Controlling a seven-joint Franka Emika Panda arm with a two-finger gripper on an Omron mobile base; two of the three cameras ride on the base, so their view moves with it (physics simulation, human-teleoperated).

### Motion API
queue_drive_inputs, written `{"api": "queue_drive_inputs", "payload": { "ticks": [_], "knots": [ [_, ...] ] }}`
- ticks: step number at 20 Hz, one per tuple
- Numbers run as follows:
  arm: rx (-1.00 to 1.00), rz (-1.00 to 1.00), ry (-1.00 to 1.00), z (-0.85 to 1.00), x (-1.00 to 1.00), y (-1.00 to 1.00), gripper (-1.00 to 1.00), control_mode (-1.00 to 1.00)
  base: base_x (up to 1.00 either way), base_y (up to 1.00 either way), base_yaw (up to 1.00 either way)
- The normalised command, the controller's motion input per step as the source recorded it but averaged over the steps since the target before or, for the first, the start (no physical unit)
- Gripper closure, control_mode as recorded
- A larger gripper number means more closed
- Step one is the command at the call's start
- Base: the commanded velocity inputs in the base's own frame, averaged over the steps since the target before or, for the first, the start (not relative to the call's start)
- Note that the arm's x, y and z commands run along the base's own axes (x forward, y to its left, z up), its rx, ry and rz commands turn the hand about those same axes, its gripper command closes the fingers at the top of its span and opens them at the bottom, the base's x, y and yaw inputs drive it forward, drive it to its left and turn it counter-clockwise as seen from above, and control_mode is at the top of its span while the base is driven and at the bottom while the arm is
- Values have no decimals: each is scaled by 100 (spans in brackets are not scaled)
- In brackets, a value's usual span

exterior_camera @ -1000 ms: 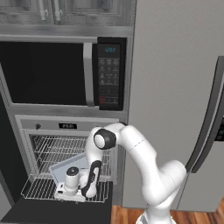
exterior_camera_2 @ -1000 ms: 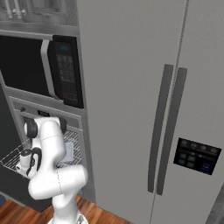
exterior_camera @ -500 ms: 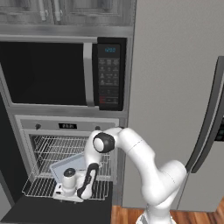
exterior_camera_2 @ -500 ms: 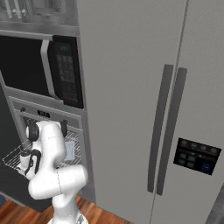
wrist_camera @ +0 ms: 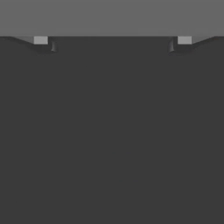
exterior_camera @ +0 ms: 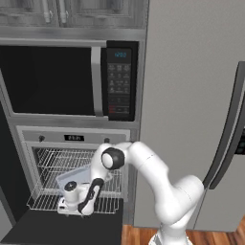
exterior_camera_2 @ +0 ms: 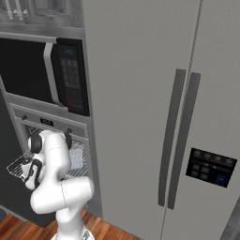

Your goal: Take the baked cake out of the oven and place it on the plate for cooling. Then close the oven door.

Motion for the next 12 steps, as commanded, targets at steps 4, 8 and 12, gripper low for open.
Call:
{"api": "queue_drive_inputs", "payload": {
  "ticks": [4,8,12],
  "knots": [
    [-7,0,-9,-14,45,-4,-100,-100,0,0,0],
    [-5,-1,-16,-6,49,-10,-100,-100,0,0,0],
    [-5,-2,-19,-15,46,-7,-100,-100,0,0,0]
  ]
}}
